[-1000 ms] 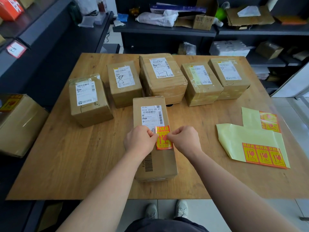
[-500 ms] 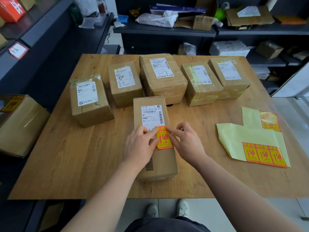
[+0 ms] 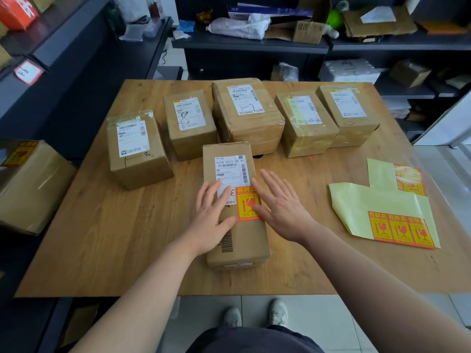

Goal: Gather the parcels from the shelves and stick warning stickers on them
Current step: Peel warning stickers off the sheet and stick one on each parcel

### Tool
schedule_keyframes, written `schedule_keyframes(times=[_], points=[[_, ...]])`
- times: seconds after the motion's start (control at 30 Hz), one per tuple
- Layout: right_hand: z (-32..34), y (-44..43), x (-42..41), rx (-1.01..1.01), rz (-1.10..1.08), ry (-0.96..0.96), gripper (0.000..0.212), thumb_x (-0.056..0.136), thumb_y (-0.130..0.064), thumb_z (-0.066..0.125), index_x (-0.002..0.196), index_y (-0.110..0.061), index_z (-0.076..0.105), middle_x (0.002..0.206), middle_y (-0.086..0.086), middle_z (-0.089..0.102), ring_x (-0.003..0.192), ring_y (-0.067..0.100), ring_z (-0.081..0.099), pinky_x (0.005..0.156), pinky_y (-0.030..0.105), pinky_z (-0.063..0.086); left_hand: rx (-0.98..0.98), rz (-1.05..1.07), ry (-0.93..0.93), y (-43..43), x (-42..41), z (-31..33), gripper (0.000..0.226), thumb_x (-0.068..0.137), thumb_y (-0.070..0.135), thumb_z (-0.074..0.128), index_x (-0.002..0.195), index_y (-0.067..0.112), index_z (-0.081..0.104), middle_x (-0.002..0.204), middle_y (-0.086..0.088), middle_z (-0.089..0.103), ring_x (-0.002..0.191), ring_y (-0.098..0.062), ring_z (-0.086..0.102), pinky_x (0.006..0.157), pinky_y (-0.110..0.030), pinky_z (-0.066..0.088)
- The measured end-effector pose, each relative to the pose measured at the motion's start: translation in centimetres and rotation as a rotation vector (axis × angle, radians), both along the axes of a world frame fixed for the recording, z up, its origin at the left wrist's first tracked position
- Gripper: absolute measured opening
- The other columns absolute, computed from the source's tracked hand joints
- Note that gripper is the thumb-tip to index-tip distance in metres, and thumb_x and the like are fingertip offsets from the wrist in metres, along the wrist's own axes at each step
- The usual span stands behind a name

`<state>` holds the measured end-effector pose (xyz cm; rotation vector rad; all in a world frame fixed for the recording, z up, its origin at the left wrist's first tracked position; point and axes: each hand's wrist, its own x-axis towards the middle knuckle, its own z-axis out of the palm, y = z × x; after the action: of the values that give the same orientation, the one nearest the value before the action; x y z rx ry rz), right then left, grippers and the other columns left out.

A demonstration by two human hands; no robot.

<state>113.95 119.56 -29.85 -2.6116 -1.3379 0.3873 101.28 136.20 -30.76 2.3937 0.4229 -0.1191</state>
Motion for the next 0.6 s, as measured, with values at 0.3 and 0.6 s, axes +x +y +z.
schedule_keyframes(times=[0.3,0.6], points=[[-0.4,0.2,-1.4,0.013,0.257,-0.044,0.064,0.095,-0.052,0.004,0.153,-0.025,0.002,0.159,-0.007,-0.007,0.146,0.009,-0.012,0.119,0.03,-0.009,0.019,0.001,-0.018,-0.4,-0.1,0.1,0.067,0.101,0.027,0.042,0.154,0.017,0.001,0.16,0.011,-0.014,0.142,-0.005,-0.025,0.118,-0.029,-0.007],[-0.8,-1.4,-2.6,0.094,0.031,0.077,0.059,0.101,-0.045,0.016,0.152,-0.024,-0.007,0.158,-0.009,-0.014,0.143,0.003,-0.016,0.118,0.025,-0.008,0.03,0.095,0.044,-1.5,-1.5,0.6,0.073,0.101,0.037,0.037,0.152,0.02,-0.013,0.157,0.008,-0.025,0.144,-0.011,-0.023,0.12,-0.036,-0.005]])
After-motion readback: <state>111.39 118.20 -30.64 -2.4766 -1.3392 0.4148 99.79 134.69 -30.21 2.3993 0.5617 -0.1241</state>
